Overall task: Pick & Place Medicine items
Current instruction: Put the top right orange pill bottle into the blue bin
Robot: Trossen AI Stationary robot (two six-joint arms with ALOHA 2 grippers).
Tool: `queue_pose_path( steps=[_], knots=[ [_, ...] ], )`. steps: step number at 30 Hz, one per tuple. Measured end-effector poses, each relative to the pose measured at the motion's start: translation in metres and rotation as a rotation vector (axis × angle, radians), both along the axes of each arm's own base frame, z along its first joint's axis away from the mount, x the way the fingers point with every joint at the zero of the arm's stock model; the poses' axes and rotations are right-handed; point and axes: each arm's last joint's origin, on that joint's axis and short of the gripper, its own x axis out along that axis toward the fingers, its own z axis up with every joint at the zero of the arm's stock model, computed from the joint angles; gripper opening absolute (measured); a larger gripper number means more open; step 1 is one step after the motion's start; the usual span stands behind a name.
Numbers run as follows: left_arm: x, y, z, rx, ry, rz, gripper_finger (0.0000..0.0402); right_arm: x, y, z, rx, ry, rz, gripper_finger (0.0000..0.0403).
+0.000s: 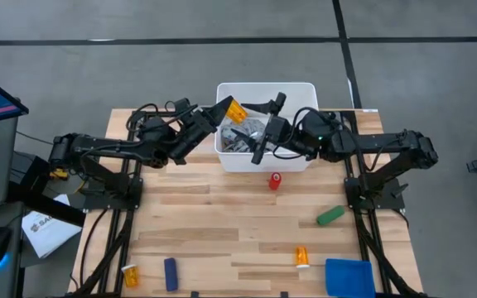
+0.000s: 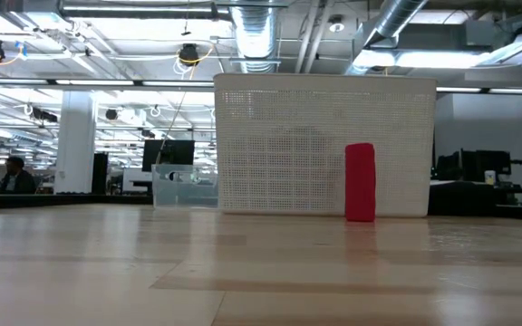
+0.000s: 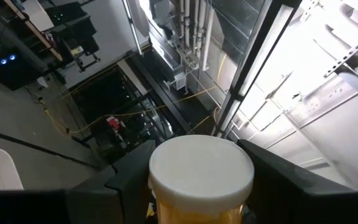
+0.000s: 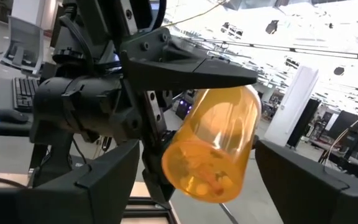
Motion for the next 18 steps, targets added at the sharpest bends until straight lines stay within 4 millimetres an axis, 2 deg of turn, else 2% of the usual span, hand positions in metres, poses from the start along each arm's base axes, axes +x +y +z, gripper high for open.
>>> queue_pose_path(
  steps=[18],
  knots=[
    [0.0004, -0.0023, 0.0001, 0.000, -0.010, -0.035, 0.0209, -0.0002, 0.0022, 0.0002, 0.002, -0.002, -0.003, 0.0267]
  ],
)
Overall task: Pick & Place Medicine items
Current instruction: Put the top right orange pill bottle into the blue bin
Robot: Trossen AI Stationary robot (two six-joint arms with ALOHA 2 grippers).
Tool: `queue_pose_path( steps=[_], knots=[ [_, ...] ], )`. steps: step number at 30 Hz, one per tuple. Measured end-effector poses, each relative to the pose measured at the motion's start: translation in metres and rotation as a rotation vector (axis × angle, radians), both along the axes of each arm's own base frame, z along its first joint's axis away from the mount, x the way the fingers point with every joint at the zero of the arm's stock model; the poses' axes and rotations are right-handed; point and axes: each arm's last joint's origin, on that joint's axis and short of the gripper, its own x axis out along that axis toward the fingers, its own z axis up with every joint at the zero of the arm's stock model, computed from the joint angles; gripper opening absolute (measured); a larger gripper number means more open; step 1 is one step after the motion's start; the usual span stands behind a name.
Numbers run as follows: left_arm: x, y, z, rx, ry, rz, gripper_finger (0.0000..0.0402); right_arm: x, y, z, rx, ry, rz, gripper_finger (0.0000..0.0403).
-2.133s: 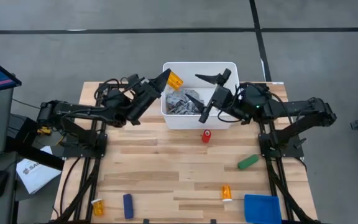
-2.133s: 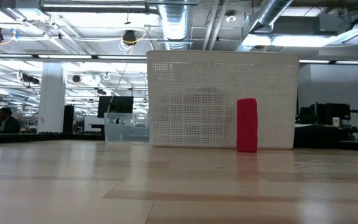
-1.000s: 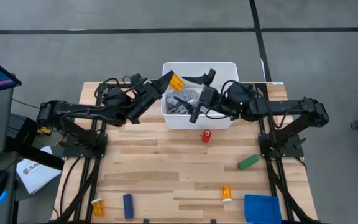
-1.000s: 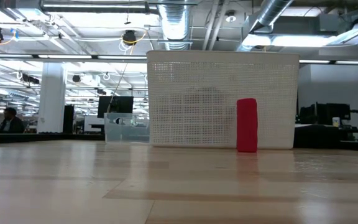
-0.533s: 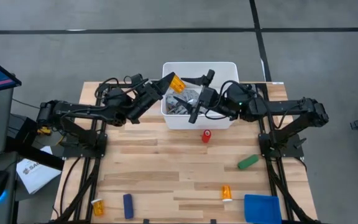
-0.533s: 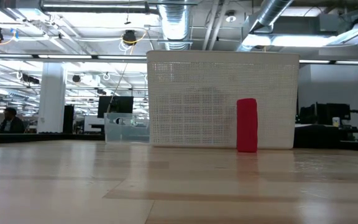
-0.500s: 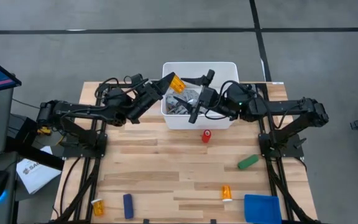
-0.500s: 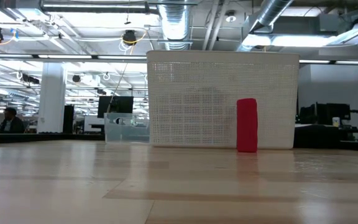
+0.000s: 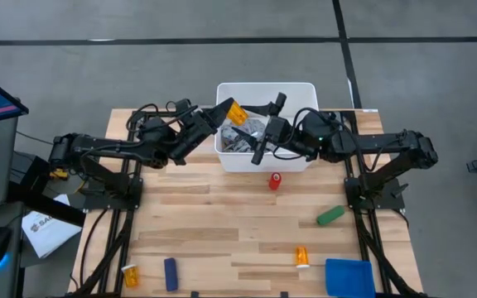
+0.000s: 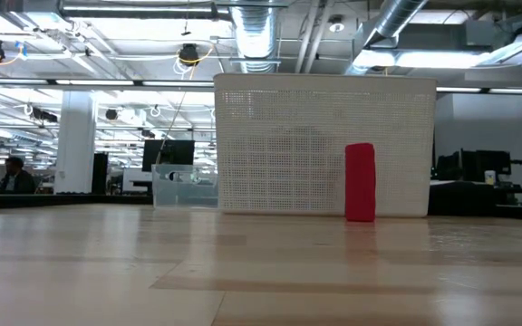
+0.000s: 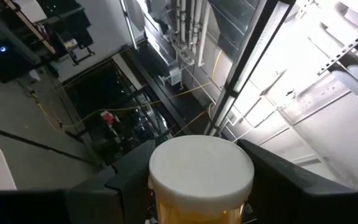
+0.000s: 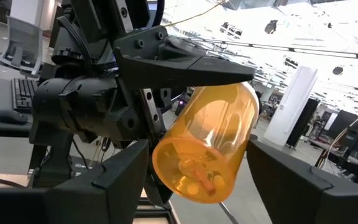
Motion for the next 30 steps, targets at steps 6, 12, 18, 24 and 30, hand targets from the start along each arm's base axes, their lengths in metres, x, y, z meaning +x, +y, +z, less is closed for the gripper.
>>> queue_pose_path(
  steps=[6, 12, 18, 24, 30],
  knots=[
    [0.0003, -0.0005, 0.0002, 0.005, -0.004, -0.021, 0.0209, -0.0001, -0.0003, -0.0001, 0.002, 0.001, -0.015, 0.0247],
    [0.0001, -0.0005, 0.0004, -0.006, -0.014, -0.027, 0.0209, -0.0005, -0.0005, 0.0002, 0.004, -0.001, -0.022, 0.0212],
    [-0.0003, -0.0004, 0.0007, -0.007, -0.016, -0.024, 0.0209, -0.0021, -0.0009, 0.0014, 0.006, -0.003, -0.034, 0.0192],
    [0.0002, -0.0007, 0.0002, -0.005, -0.011, -0.035, 0.0209, -0.0063, -0.0013, 0.0044, 0.004, -0.004, -0.044, 0.0191],
    [0.0000, -0.0006, 0.0005, -0.006, -0.013, -0.033, 0.0209, -0.0068, 0.0009, 0.0050, -0.007, -0.004, -0.042, 0.0180]
  ],
)
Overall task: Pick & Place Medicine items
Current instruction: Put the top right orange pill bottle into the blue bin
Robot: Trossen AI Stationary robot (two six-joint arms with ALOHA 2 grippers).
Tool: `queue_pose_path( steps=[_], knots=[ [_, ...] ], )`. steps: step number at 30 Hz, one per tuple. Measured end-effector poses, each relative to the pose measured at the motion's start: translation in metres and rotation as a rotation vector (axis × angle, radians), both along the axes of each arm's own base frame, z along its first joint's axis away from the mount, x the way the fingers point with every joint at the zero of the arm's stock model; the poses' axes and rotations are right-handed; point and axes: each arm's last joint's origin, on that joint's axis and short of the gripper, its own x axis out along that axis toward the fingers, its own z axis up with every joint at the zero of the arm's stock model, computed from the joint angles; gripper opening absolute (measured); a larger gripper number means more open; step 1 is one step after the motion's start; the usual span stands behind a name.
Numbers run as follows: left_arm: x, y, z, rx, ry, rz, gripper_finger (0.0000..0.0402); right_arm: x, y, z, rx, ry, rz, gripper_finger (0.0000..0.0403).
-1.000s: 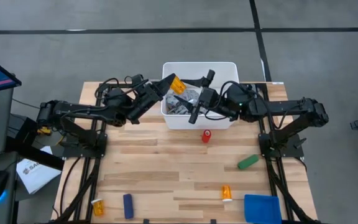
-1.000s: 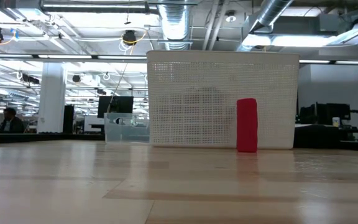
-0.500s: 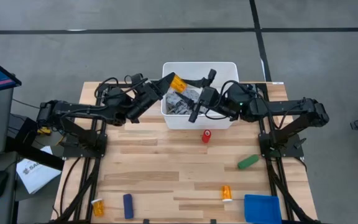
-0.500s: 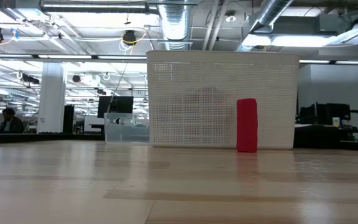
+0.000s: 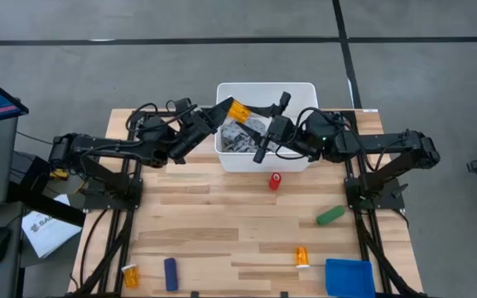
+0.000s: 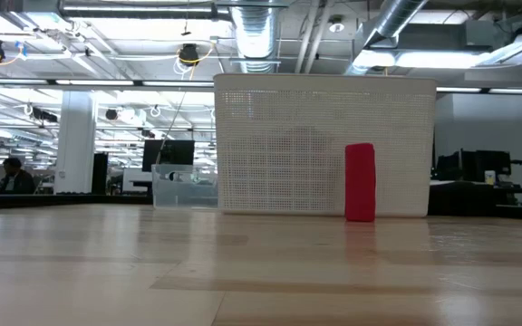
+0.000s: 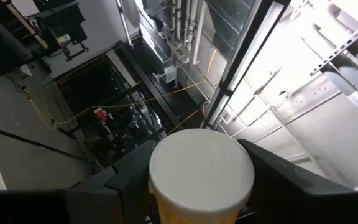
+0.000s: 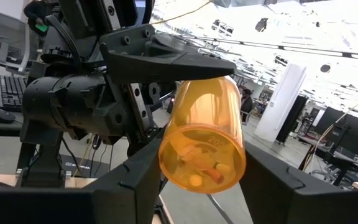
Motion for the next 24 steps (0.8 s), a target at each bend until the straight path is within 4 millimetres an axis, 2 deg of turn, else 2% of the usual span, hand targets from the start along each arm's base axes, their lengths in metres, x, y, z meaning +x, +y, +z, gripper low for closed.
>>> queue_pose_path(
  steps=[14, 24],
  knots=[
    [0.000, 0.001, -0.001, 0.005, 0.022, 0.037, 0.0237, 0.000, 0.002, 0.001, -0.005, -0.003, 0.005, 0.0177],
    [-0.019, 0.002, 0.009, 0.026, 0.031, 0.091, 0.0257, -0.011, 0.000, 0.008, 0.002, -0.005, -0.042, 0.0177]
  ],
)
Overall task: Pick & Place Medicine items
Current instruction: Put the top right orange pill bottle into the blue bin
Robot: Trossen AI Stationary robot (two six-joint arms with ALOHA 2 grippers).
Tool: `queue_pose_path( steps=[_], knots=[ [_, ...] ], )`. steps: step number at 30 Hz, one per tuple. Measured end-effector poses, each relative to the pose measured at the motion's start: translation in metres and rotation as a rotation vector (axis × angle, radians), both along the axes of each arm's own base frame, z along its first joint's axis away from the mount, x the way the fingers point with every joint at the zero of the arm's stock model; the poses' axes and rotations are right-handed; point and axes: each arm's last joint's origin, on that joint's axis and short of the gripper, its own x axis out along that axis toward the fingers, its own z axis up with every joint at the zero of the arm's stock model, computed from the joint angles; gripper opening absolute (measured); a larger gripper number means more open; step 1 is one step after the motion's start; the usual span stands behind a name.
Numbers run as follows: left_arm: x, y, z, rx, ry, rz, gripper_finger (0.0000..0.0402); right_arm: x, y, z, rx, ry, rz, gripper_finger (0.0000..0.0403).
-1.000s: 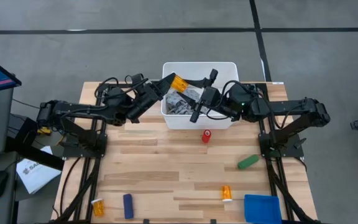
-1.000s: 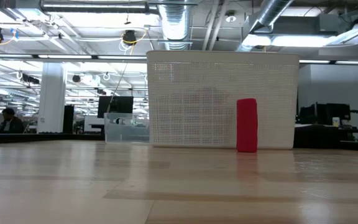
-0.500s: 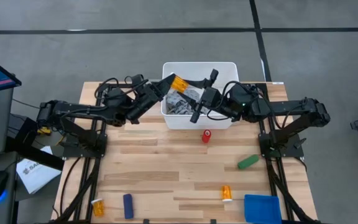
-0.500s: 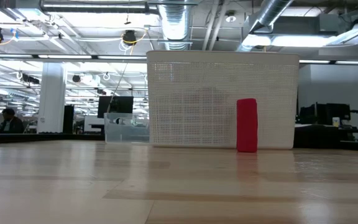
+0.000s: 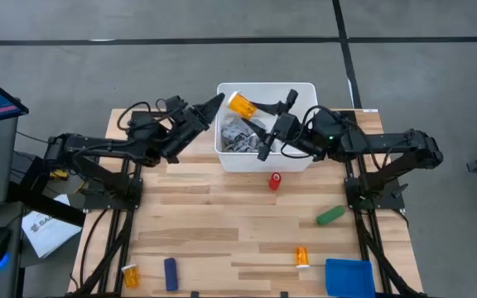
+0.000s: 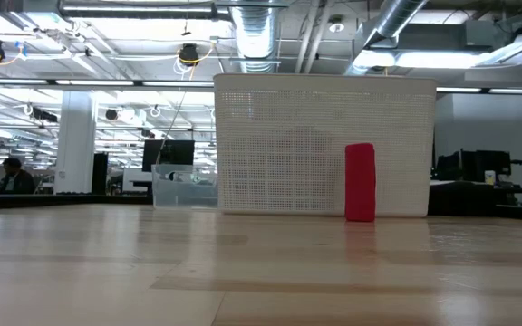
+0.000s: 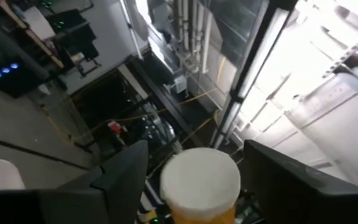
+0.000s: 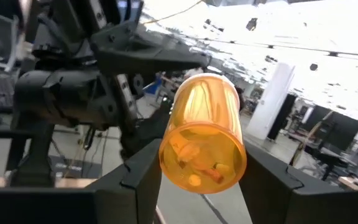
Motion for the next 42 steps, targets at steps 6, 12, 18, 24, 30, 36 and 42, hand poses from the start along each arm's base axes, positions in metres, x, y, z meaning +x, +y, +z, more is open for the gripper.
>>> queue_pose_path(
  steps=[6, 12, 18, 24, 30, 36, 42],
  knots=[
    [-0.019, 0.001, -0.003, 0.006, 0.068, 0.044, 0.0259, -0.021, -0.003, 0.009, 0.014, 0.024, -0.061, 0.0176],
    [-0.048, 0.002, 0.001, 0.045, 0.098, 0.095, 0.0260, -0.058, 0.007, -0.009, 0.244, 0.269, -0.035, 0.0176],
    [-0.073, 0.002, -0.002, 0.055, 0.114, 0.109, 0.0262, -0.095, 0.043, -0.041, 0.520, 0.540, -0.017, 0.0175],
    [-0.085, 0.002, -0.009, 0.051, 0.113, 0.110, 0.0262, -0.125, 0.094, -0.065, 0.761, 0.758, 0.022, 0.0175],
    [-0.085, 0.002, -0.021, 0.030, 0.115, 0.072, 0.0262, -0.145, 0.148, -0.086, 0.924, 0.874, 0.016, 0.0175],
    [-0.083, 0.001, -0.026, 0.022, 0.116, 0.045, 0.0263, -0.162, 0.200, -0.109, 1.089, 0.941, -0.023, 0.0175],
    [-0.083, 0.001, -0.027, 0.027, 0.118, 0.037, 0.0264, -0.184, 0.248, -0.133, 1.232, 1.008, -0.076, 0.0175]
  ],
)
